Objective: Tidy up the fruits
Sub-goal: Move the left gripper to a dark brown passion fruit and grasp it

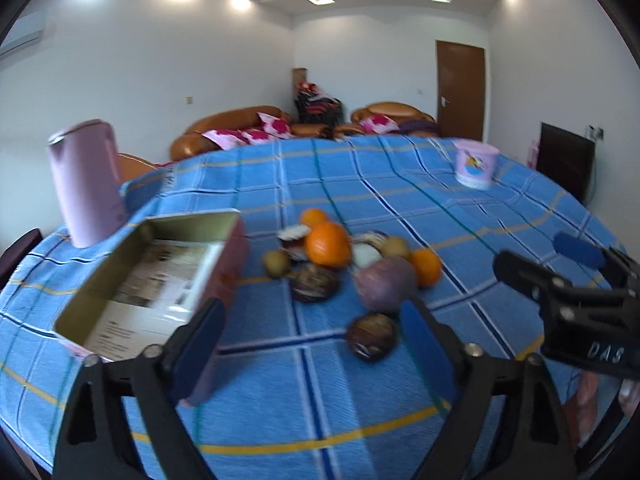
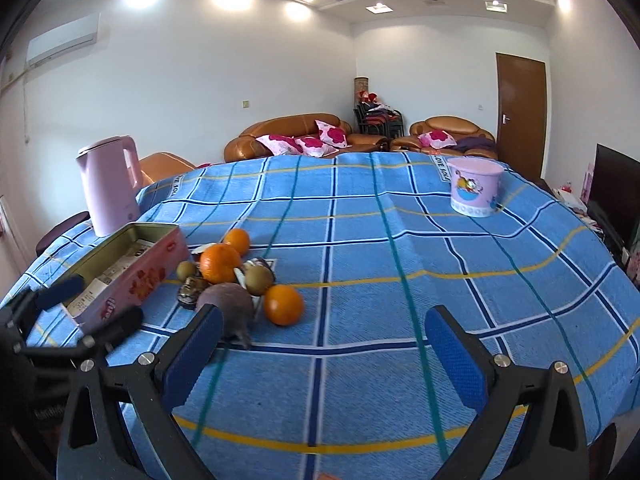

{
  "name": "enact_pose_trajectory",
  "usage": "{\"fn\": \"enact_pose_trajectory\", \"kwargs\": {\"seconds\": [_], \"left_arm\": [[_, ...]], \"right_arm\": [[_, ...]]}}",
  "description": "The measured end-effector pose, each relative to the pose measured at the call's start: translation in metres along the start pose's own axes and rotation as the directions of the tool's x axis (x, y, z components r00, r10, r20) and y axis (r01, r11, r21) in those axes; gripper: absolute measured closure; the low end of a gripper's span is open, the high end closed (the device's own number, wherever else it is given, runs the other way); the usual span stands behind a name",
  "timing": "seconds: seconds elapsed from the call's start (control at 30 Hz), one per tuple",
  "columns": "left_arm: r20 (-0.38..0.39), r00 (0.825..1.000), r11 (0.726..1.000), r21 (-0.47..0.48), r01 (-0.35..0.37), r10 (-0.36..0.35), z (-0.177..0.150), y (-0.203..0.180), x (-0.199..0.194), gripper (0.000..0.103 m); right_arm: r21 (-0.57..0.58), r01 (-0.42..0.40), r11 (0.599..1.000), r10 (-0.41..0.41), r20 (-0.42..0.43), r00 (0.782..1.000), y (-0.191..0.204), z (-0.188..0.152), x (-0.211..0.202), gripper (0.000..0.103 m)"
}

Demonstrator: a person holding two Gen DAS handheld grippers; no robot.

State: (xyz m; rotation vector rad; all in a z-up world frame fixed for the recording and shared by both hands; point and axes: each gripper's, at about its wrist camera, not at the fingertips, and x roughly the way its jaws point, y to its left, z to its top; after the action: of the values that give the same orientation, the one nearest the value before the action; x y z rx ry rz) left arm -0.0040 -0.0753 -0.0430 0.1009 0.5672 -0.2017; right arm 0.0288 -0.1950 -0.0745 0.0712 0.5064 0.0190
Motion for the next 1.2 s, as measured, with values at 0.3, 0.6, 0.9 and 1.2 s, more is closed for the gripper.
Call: {"fn": "enact_pose_trajectory", "kwargs": {"seconds": [0.3, 0.6, 0.9, 1.2], "left_arm": [[-0.099, 0.991, 0.996, -0.003, 0.092, -0.091, -0.008, -0.016, 0.025, 0.038], [-0.178, 0.972, 0.988, -0.023, 0.154, -0.155, -0.016, -0.017, 0.046, 0.063], [-0.094, 0.990, 0.994, -0.046, 0.102, -0.106, -0.008, 0.008, 0.032, 0.064], [-0.023, 1.000, 0.997, -0.071, -0.022, 0.021, -0.002, 0.035, 0.029, 0.064]], "right_arm": [[0.050, 0.020, 0.999, -0.020, -0.009, 1.000, -0.019, -0.005, 0.005, 0.001], [0.036, 0.004, 0.999, -0.003, -0.022, 1.000, -0.012, -0.008, 0.010, 0.001], [-0.014, -0.027, 1.000, 0.027, -0.020, 0.999, 0.009, -0.008, 0.021, 0.001], [-0.103, -0.088, 0.991, 0.086, -0.025, 0.996, 0.047, 0.007, 0.036, 0.002]]}}
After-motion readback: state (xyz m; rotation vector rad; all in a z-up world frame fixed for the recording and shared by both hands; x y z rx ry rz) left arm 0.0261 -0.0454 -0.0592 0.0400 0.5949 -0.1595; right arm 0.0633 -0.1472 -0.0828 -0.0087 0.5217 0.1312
